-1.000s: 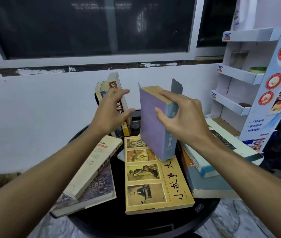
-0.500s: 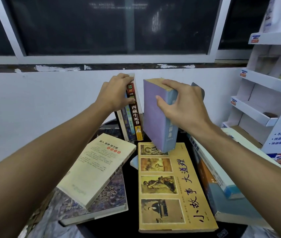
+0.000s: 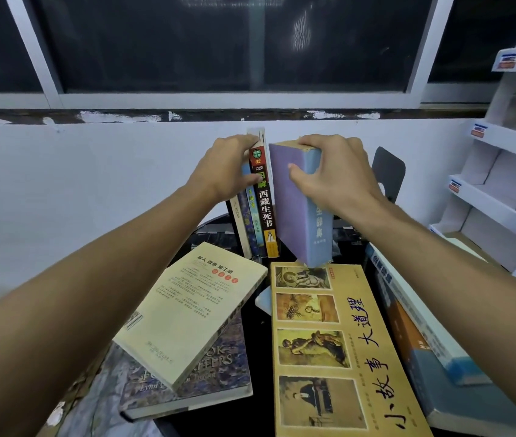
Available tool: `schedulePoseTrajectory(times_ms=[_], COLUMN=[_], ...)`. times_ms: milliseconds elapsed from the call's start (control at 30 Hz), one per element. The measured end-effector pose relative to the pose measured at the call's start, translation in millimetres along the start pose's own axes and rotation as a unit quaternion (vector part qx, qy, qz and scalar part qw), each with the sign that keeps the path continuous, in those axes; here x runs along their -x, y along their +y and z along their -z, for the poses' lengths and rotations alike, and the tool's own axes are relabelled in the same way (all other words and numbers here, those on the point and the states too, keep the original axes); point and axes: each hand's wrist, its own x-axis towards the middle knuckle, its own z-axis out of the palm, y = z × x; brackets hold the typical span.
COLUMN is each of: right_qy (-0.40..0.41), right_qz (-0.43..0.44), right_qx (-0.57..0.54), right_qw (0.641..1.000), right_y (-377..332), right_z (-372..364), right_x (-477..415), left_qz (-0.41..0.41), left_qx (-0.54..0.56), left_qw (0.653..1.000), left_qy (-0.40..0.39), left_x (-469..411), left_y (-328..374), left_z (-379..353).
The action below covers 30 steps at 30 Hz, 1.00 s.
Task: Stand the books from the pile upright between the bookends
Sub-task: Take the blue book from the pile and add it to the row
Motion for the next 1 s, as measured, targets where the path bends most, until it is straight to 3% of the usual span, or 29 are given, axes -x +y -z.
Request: schedulePoseTrajectory(times_ms=[1000], right_qy=[0.059], right_qz=[-0.041], right_qx=[-0.012], right_qw=[0.997], right_y=[34], right_z=[-103], right_x=[-10], left_qz=[0.038], left_qx=[0.036], left_qw=[0.998], left_qy=[0.021], left_x=[6], left_y=[5], left_z=[-2])
